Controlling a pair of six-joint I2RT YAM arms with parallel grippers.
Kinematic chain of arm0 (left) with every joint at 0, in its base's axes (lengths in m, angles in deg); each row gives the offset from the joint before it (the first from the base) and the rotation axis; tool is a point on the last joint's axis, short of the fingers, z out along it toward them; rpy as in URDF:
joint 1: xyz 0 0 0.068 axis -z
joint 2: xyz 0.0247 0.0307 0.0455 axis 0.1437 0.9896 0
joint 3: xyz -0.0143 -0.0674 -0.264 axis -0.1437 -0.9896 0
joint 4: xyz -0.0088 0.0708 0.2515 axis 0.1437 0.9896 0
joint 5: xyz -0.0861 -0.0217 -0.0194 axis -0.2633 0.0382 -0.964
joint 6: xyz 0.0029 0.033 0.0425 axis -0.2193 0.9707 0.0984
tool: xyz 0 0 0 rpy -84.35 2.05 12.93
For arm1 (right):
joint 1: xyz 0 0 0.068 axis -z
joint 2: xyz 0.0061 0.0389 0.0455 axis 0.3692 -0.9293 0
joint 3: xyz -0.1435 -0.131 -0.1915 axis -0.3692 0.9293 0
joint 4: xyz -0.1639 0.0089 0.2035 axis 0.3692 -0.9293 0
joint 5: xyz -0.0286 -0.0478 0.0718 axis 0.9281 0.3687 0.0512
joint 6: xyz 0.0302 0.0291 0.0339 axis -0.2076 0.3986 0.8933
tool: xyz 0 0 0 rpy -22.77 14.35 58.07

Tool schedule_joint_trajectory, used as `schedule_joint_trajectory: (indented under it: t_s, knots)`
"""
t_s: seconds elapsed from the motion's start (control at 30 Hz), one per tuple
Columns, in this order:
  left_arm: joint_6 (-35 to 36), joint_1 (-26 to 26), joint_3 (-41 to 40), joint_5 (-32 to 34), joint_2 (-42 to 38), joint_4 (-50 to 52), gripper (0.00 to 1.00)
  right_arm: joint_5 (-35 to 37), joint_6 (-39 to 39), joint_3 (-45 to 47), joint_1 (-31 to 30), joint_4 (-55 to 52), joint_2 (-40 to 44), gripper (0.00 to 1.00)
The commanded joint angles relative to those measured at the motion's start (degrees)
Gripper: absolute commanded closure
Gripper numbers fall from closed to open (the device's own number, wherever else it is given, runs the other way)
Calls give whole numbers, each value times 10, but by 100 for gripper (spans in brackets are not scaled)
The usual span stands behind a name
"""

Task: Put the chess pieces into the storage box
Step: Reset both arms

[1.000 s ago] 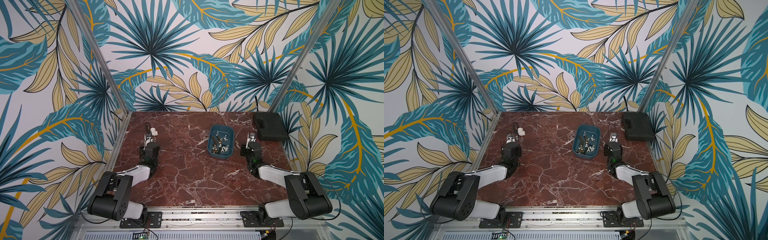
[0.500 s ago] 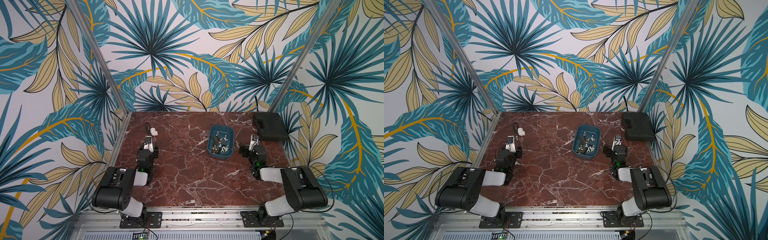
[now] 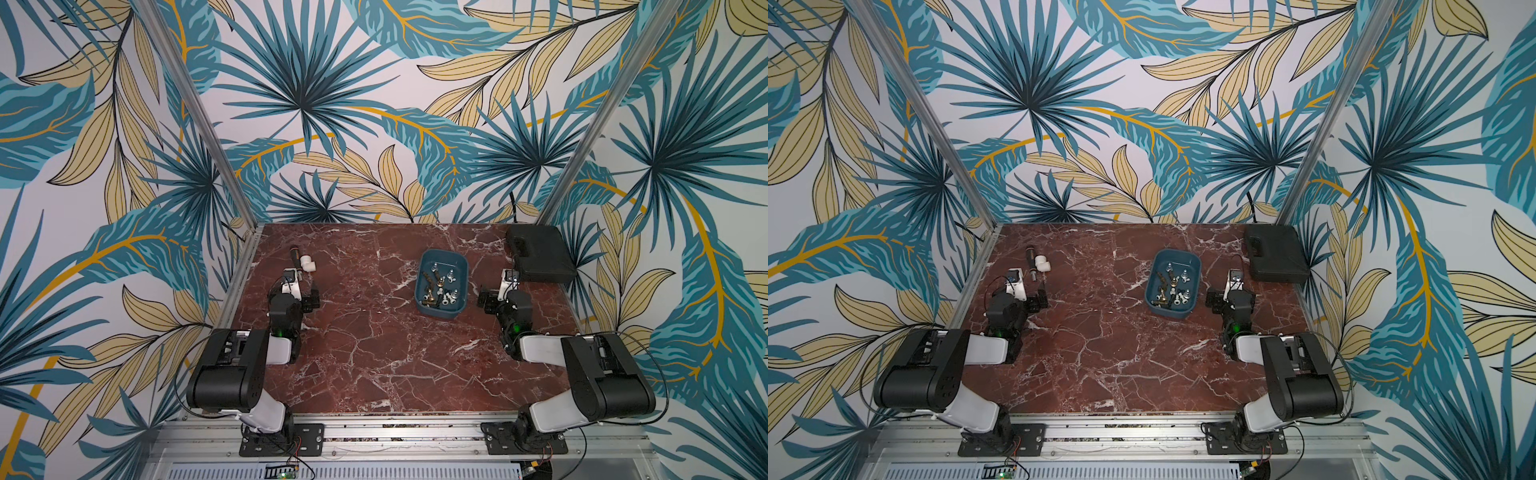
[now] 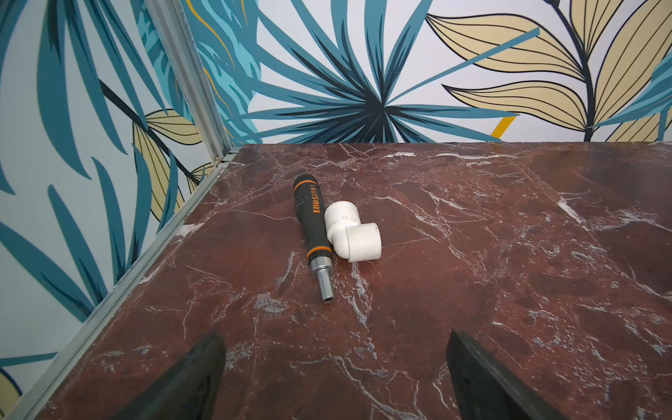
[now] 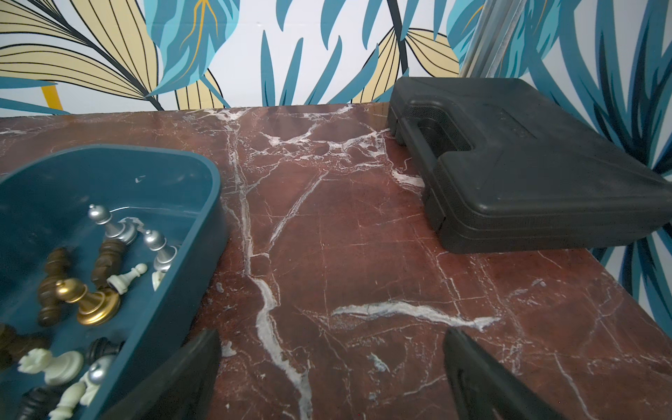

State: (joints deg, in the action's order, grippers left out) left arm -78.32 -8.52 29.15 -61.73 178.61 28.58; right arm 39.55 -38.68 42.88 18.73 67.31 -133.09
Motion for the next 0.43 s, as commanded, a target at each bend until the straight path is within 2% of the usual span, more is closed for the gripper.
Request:
schedule_joint_trajectory:
  t_s: [0.0,0.4]
  knots:
    - [-6,-5,7,-7,2,-2,0,-1,8,-3,2,12,4,0]
    - [-5,-5,5,-6,2,-6,0,-3,8,-3,3,10,5,0]
